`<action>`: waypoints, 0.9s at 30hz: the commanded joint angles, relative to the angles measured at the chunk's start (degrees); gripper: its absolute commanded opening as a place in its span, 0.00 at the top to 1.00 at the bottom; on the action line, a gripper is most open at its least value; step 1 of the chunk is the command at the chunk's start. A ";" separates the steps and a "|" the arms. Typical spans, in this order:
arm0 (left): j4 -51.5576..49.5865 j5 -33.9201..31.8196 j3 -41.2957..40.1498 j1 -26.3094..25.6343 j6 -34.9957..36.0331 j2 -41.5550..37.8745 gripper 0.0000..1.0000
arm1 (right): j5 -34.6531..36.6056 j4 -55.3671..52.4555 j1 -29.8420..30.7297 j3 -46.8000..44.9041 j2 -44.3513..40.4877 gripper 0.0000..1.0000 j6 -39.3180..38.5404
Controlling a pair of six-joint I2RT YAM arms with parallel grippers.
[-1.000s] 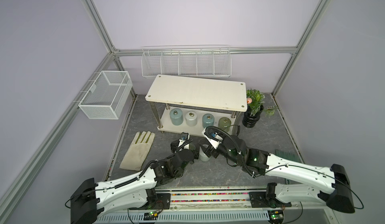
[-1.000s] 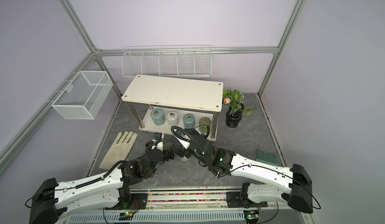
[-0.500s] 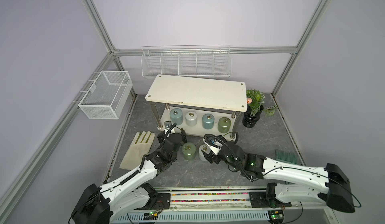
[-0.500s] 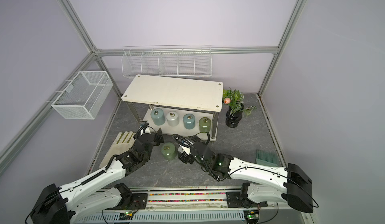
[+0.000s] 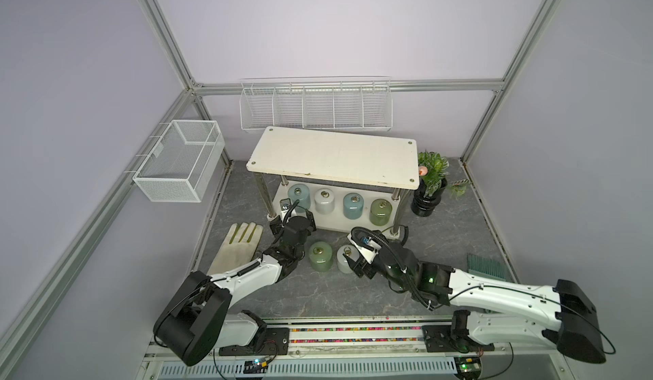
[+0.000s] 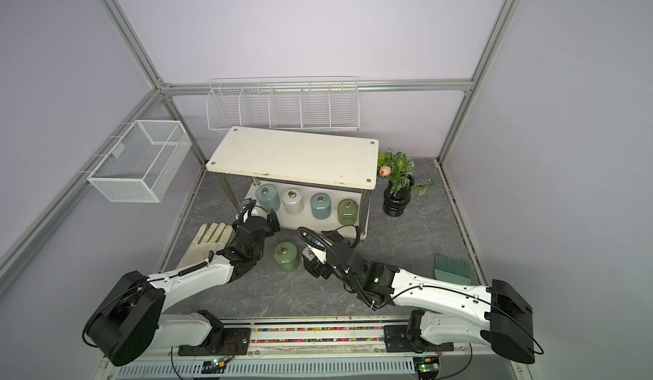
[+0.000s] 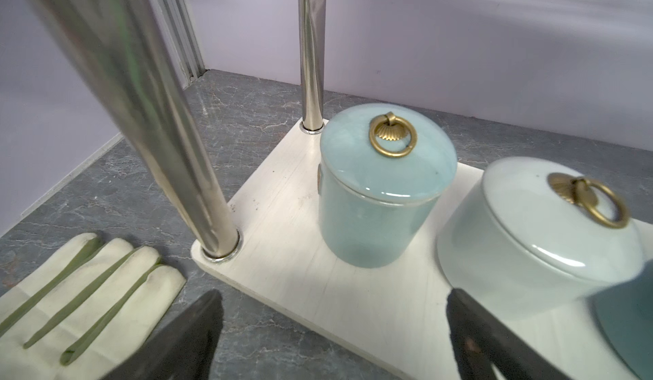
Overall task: Remove the tea canisters from the shelf
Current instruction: Pick up the tea canister from the shelf.
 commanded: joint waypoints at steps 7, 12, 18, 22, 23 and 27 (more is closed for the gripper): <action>11.31 3.26 -0.18 1.82 3.54 9.13 0.00 | 0.64 0.37 -0.36 -0.37 -1.98 0.11 1.35; 15.07 1.92 0.51 1.82 4.18 14.14 0.00 | 0.72 -0.05 -0.45 -0.19 -2.26 0.11 1.00; 17.92 -0.05 2.43 2.04 5.23 18.23 0.00 | 0.75 -0.14 -0.52 0.36 -2.14 0.11 0.56; 18.48 1.10 3.92 2.94 5.40 19.82 0.00 | 0.89 -0.05 -0.71 0.77 -1.82 0.11 0.32; 18.52 1.54 4.24 3.18 5.41 20.11 0.00 | 0.89 0.03 -0.78 0.85 -1.80 0.11 0.29; 18.62 2.52 5.39 3.96 5.64 20.67 0.00 | 0.65 0.32 -1.06 1.20 -0.95 0.11 0.12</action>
